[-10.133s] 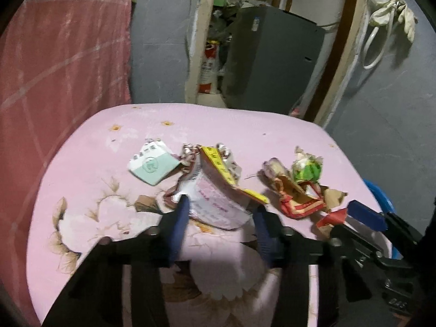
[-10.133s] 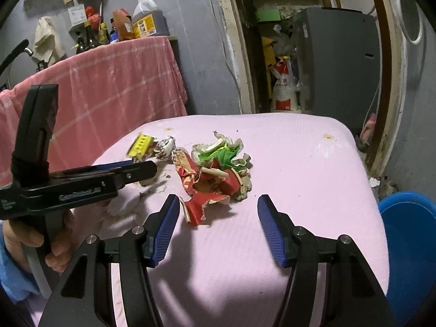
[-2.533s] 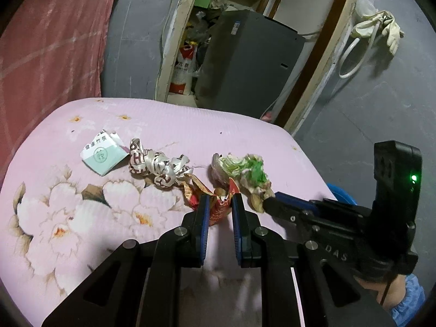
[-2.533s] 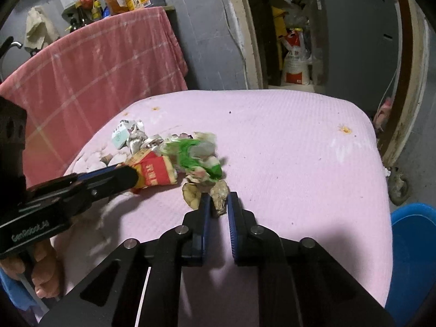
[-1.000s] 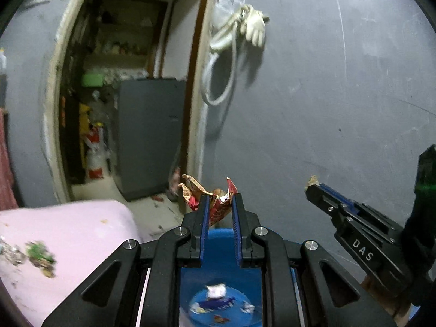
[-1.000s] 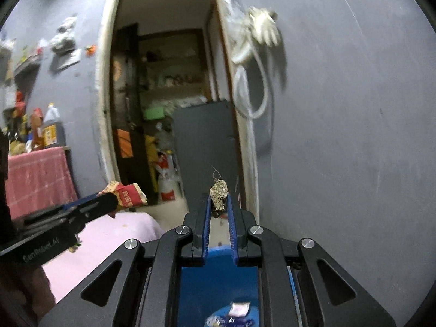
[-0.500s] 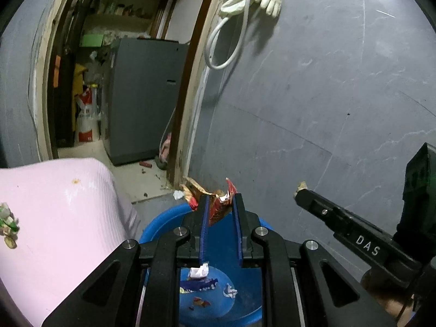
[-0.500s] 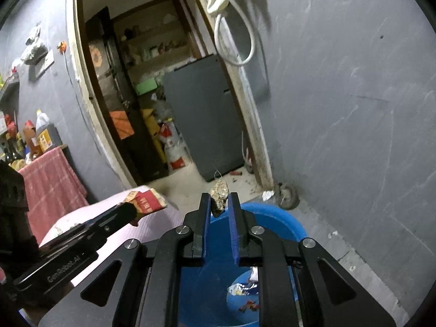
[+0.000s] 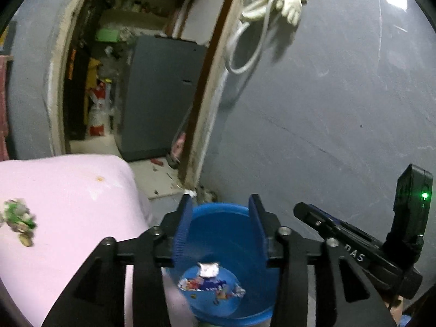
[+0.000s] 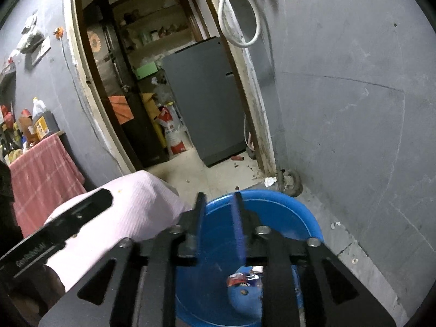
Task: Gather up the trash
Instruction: 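Return both tools over the table above the remaining trash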
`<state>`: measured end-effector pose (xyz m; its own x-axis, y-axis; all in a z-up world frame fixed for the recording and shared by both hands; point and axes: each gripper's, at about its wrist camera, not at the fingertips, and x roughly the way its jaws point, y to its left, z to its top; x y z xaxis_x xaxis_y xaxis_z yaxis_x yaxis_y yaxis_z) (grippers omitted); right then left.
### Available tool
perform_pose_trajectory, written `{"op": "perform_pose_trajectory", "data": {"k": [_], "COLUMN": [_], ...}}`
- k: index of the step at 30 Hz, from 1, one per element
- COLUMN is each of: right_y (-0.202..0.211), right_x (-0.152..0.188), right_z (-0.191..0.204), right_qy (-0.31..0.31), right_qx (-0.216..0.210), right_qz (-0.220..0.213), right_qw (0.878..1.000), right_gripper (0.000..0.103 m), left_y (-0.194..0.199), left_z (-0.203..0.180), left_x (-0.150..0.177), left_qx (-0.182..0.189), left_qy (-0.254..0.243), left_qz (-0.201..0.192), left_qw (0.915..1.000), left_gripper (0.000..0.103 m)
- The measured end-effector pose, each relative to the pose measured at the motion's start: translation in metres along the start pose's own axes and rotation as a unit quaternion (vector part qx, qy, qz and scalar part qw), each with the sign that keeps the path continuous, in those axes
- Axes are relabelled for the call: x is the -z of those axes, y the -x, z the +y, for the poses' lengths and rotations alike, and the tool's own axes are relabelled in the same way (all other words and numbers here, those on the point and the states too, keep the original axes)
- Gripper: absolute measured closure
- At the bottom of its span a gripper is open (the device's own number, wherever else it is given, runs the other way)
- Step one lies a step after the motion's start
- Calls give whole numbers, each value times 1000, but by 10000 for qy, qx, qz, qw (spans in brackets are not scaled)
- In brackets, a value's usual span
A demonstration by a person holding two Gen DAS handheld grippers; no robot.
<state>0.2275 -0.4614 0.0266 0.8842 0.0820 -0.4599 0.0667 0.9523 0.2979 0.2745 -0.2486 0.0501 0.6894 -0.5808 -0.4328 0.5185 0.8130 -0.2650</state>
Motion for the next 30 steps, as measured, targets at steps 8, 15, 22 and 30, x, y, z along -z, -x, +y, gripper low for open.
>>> {"op": "perform_pose_trajectory", "data": {"k": [8, 15, 22, 30], "right_y": [18, 37, 41, 37], "right_x": [0, -3, 0, 10], "right_z": [31, 72, 109, 165], "right_qy": [337, 707, 1024, 1394], "right_qx": [-180, -411, -849, -1291], "right_qz": [-723, -1581, -1967, -2102], "right_qw": [9967, 9840, 9714, 9590], "right_gripper": [28, 0, 0, 0], "left_y": [54, 106, 141, 181], "left_z": [36, 61, 86, 126], "left_x": [-9, -14, -7, 6], "left_qx": [-414, -1183, -1776, -2268], "left_qy": [61, 60, -17, 19], "left_qz": [-505, -1233, -1470, -1609], "left_qw": [9978, 9853, 9731, 9606], "left_gripper": [25, 2, 2, 2]}}
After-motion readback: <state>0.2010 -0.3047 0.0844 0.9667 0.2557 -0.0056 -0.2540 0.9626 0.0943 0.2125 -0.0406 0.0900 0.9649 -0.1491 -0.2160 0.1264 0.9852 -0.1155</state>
